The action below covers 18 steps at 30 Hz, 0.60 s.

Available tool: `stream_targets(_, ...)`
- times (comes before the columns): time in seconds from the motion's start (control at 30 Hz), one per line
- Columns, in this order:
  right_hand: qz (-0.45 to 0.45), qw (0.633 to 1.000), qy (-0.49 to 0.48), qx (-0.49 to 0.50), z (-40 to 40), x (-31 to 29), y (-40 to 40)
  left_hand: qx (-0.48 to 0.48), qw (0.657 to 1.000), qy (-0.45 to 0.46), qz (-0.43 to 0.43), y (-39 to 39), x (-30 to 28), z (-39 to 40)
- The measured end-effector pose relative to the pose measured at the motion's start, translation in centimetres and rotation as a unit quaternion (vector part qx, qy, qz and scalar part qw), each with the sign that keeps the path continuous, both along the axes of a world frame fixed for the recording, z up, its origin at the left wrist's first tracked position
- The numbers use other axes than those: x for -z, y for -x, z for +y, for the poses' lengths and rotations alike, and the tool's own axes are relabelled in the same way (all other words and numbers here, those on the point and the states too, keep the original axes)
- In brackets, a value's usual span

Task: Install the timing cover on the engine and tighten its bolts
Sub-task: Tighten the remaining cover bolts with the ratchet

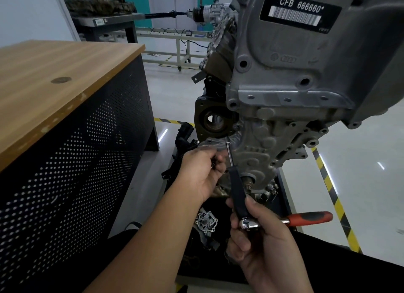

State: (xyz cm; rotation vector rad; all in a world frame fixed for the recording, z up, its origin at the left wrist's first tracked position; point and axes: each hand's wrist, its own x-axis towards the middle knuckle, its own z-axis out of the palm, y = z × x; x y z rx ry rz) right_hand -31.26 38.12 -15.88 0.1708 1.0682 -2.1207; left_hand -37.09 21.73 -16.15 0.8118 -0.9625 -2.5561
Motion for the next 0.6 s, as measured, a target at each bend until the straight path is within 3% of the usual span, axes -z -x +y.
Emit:
stream_targets(0.33,0.029,1.000,0.006,-0.002,0.6,0.5,0.4,-0.067,0.995,-0.073,0.020,-0.4,0.4,-1.4)
stream_targets(0.6,0.072,0.995,-0.060,-0.027,0.7,1.1,0.6,-0.063,0.996,0.006,-0.061,-0.7,0.9,-1.9)
